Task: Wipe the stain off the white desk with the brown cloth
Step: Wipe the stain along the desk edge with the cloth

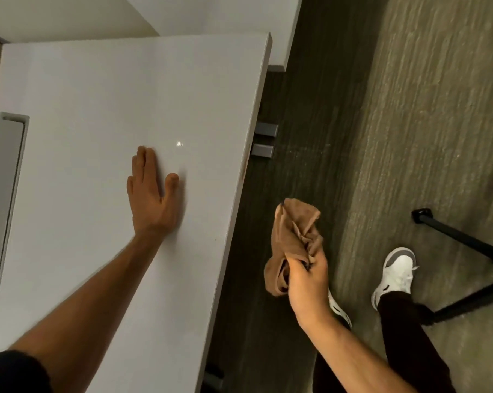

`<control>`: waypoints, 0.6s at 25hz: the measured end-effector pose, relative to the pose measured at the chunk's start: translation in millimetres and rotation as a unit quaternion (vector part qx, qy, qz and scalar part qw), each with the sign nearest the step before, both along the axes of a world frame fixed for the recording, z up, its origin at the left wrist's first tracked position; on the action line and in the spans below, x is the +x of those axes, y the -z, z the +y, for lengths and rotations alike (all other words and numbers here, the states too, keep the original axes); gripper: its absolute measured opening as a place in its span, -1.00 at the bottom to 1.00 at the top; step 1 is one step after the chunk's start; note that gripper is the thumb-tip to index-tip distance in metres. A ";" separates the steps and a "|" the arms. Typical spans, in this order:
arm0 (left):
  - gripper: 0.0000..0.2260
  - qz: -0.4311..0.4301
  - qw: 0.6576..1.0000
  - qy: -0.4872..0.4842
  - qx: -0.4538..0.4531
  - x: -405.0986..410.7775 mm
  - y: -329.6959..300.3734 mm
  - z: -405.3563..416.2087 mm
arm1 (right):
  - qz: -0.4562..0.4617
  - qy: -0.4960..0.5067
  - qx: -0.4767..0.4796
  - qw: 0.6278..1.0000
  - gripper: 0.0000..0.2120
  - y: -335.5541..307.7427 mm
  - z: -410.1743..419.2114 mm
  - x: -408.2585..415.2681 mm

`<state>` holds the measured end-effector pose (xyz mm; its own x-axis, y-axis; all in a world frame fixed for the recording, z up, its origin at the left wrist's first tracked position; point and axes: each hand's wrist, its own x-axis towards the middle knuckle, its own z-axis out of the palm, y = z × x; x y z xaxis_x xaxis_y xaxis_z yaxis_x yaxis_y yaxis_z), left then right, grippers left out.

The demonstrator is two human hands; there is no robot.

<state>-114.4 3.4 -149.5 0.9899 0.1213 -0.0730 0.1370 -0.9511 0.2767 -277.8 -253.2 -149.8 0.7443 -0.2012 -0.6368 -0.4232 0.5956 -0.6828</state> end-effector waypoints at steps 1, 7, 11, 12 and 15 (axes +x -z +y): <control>-0.34 -0.002 1.000 0.000 0.002 0.4 -0.2 0.0 | -0.004 -0.022 0.018 1.000 -0.61 -3.2 18.1 -14.7; -0.33 -0.013 1.000 0.004 -0.004 0.0 -0.9 0.2 | 0.034 -0.039 0.032 0.998 -0.61 -13.0 99.5 -37.8; -0.33 -0.025 1.000 0.011 -0.007 3.4 2.1 0.4 | 0.024 0.088 0.013 0.996 -0.66 8.2 66.3 23.0; -0.33 -0.028 1.000 0.011 -0.007 3.1 2.5 0.8 | 0.022 0.096 0.004 0.995 -0.66 12.1 56.5 41.8; -0.34 -0.040 0.999 0.019 -0.014 3.6 2.1 -0.1 | -0.012 0.003 -0.006 1.000 -0.58 16.4 49.3 87.8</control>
<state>-110.8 3.4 -151.6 0.9966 0.0823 0.0033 0.0771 -0.9470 0.3118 -190.0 -203.9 -166.1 0.7585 -0.2133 -0.6158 -0.4019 0.5907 -0.6997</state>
